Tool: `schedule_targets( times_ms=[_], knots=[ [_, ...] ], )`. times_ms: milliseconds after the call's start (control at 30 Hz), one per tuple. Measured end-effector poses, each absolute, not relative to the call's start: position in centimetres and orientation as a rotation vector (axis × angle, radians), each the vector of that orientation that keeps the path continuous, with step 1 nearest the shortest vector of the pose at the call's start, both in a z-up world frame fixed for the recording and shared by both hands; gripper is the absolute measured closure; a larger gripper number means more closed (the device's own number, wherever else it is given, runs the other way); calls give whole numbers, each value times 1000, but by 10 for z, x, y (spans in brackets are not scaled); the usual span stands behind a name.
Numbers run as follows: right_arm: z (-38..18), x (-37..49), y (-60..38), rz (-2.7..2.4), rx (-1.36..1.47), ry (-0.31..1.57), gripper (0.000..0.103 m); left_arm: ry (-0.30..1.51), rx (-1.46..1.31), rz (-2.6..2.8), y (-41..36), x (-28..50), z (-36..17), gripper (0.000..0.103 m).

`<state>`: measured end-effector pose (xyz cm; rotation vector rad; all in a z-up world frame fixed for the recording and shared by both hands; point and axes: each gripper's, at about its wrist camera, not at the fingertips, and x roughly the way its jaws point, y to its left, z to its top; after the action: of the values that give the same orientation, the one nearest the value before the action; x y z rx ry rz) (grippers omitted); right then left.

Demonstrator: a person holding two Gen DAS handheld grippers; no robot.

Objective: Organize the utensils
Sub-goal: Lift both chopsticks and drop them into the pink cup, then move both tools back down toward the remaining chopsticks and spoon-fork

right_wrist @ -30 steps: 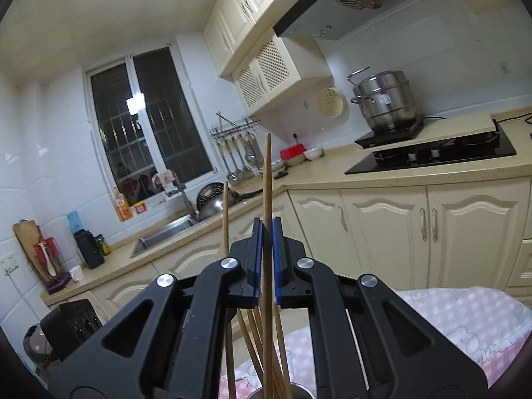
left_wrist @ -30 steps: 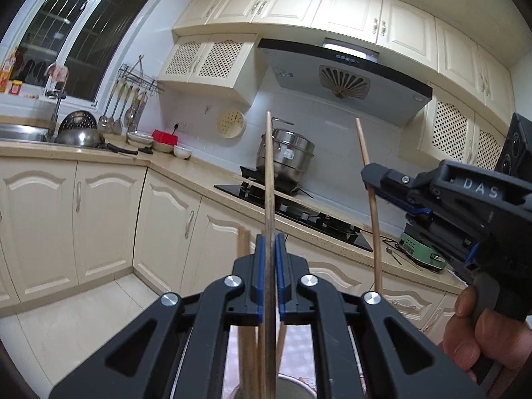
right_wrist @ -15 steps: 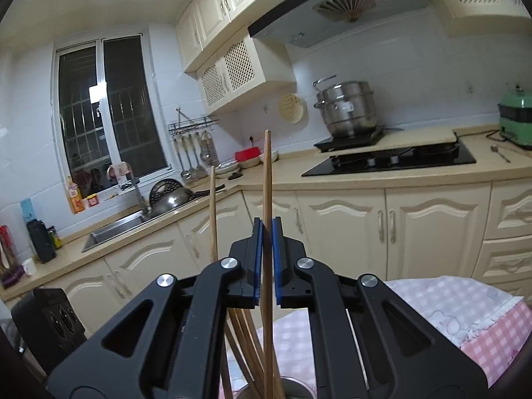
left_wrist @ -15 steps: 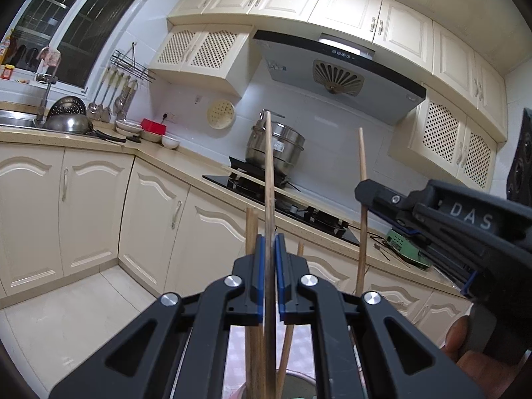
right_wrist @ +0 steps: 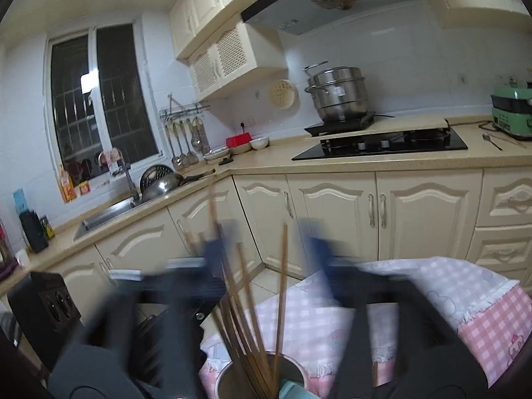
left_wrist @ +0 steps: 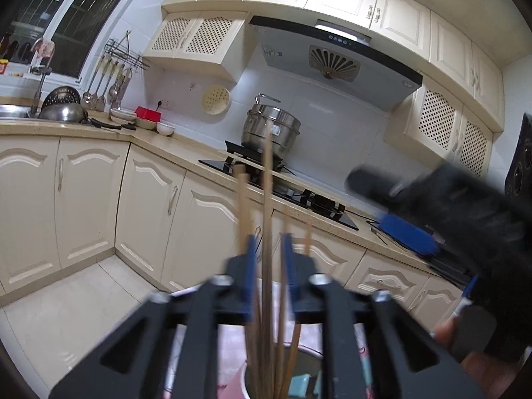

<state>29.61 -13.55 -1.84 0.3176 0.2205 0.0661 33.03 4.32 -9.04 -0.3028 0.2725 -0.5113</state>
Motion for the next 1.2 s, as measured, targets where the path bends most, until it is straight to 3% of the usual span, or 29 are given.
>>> schedule_targets(
  times_ms=[67, 200, 633, 767, 900, 1200],
  knots=[
    [-11, 288, -140, 72, 310, 205, 19, 262, -296, -498, 46, 323, -86, 46],
    [1, 275, -157, 79, 343, 186, 19, 241, -293, -473, 52, 310, -76, 27],
    [-1, 255, -201, 56, 375, 204, 18, 222, -237, -432, 48, 278, -54, 25],
    [-2, 251, -218, 54, 371, 242, 14, 209, -219, -404, 46, 264, -45, 16],
    [-12, 253, -236, 55, 357, 340, 11, 217, -193, -370, 42, 247, -38, 10],
    [-63, 254, -265, 90, 342, 606, 10, 312, -142, -344, 23, 218, -41, 8]
  ],
)
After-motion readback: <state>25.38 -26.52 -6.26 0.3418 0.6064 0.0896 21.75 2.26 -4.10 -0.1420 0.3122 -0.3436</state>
